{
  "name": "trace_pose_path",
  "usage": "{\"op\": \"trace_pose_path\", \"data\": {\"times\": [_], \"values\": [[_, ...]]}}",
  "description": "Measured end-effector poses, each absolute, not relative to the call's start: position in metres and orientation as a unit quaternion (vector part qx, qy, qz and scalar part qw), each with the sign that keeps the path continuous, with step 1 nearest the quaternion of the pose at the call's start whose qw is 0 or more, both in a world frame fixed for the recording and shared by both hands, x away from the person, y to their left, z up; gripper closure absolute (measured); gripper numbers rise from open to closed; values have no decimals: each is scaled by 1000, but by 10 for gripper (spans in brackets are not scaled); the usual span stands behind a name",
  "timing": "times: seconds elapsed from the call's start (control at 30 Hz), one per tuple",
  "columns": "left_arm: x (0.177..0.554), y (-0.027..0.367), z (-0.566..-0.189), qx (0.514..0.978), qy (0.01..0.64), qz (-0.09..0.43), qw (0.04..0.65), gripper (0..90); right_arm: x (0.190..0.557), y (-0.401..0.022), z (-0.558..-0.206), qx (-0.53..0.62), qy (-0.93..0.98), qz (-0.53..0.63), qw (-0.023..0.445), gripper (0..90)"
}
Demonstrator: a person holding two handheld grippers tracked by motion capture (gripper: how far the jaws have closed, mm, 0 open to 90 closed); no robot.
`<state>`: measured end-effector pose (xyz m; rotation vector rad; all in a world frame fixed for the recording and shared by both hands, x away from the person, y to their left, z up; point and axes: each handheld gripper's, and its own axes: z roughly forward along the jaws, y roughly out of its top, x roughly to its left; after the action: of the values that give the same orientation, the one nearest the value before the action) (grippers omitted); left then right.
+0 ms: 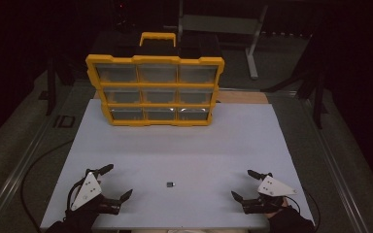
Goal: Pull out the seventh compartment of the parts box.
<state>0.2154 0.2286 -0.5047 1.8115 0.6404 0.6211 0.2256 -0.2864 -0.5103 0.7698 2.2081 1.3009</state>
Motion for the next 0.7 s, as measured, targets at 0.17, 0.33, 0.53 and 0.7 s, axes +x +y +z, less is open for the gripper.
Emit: {"op": "trace_pose_path", "data": {"times": [0.17,0.33,0.53,0.7], "values": [[218,227,-504,763,276,252,528,0,225,-289,-511,281,803,470,234,77],[219,226,-504,767,277,246,523,0,223,-291,-510,279,799,479,235,77],[217,227,-503,766,281,247,523,0,219,-289,-509,264,802,480,237,78],[218,224,-503,771,268,248,522,0,216,-287,-510,253,808,476,238,78]]}}
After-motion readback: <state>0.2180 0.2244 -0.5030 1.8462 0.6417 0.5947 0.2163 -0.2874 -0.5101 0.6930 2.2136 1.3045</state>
